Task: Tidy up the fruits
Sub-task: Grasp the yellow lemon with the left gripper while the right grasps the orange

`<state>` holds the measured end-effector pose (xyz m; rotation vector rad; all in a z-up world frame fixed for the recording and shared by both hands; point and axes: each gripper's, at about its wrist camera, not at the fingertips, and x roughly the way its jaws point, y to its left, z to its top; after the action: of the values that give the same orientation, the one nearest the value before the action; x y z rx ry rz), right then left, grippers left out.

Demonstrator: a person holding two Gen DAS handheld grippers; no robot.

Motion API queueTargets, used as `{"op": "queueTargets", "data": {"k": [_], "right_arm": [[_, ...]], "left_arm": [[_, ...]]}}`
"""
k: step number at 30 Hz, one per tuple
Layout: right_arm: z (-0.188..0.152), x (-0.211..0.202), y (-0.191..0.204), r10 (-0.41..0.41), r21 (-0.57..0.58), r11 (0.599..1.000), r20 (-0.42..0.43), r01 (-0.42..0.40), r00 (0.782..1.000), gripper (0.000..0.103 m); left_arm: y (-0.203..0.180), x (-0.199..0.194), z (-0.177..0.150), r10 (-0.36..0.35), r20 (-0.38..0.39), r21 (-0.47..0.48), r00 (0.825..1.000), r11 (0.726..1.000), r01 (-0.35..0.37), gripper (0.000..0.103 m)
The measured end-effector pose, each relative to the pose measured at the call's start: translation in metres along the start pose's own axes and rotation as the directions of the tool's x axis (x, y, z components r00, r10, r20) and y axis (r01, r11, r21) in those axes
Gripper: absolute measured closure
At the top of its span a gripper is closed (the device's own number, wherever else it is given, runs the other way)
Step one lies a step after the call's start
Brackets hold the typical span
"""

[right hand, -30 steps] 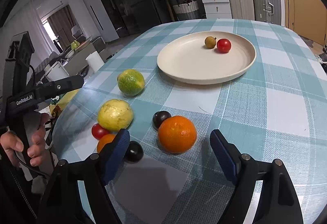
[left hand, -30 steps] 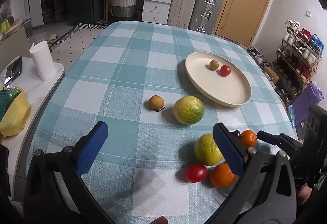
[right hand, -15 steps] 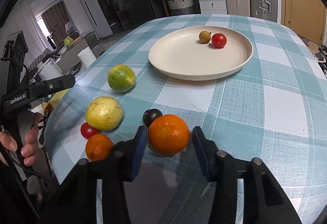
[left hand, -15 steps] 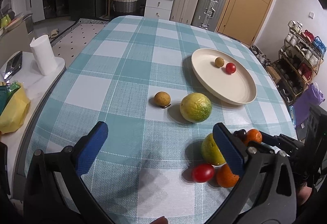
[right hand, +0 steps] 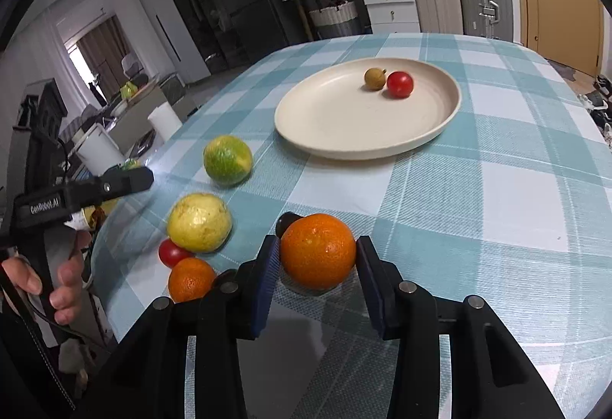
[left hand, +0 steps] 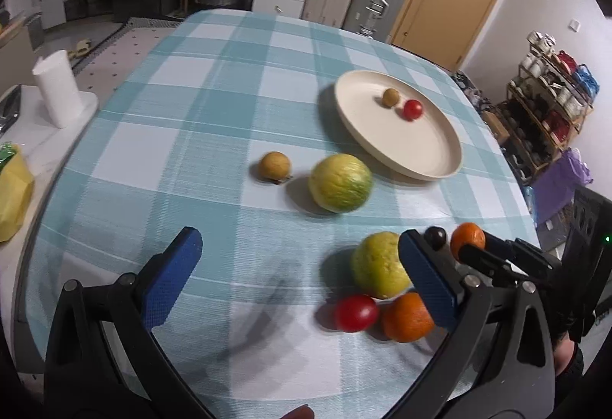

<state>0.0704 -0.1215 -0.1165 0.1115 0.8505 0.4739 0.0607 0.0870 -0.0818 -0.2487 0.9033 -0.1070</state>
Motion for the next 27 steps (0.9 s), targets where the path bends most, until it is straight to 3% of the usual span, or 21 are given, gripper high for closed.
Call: {"op": "queueTargets", "data": {"k": [4, 20, 23, 27], "right_arm": [[0.002, -0.008, -0.003, 0.016, 0.010, 1.000, 0.021, -0.016, 1.000, 0.061], [-0.001, -0.016, -0.016, 0.050, 0.033, 0.998, 0.042, -0.051, 0.998, 0.061], [-0.002, -0.016, -0.020, 0.052, 0.038, 0.998, 0.043, -0.054, 0.998, 0.061], [-0.002, -0.015, -0.025, 0.054, 0.053, 0.997, 0.039, -0.056, 0.998, 0.061]], "left_arm": [[-0.010, 0.014, -0.003, -0.056, -0.065, 0.006, 0.996, 0.998, 0.056, 0.001], [-0.042, 0.053, -0.005, -0.043, -0.158, 0.074, 0.987, 0.996, 0.055, 0.001], [-0.044, 0.055, -0.004, -0.040, -0.163, 0.082, 0.986, 0.995, 0.054, 0.006], [-0.047, 0.056, -0.003, -0.032, -0.170, 0.099, 0.985, 0.994, 0.049, 0.021]]}}
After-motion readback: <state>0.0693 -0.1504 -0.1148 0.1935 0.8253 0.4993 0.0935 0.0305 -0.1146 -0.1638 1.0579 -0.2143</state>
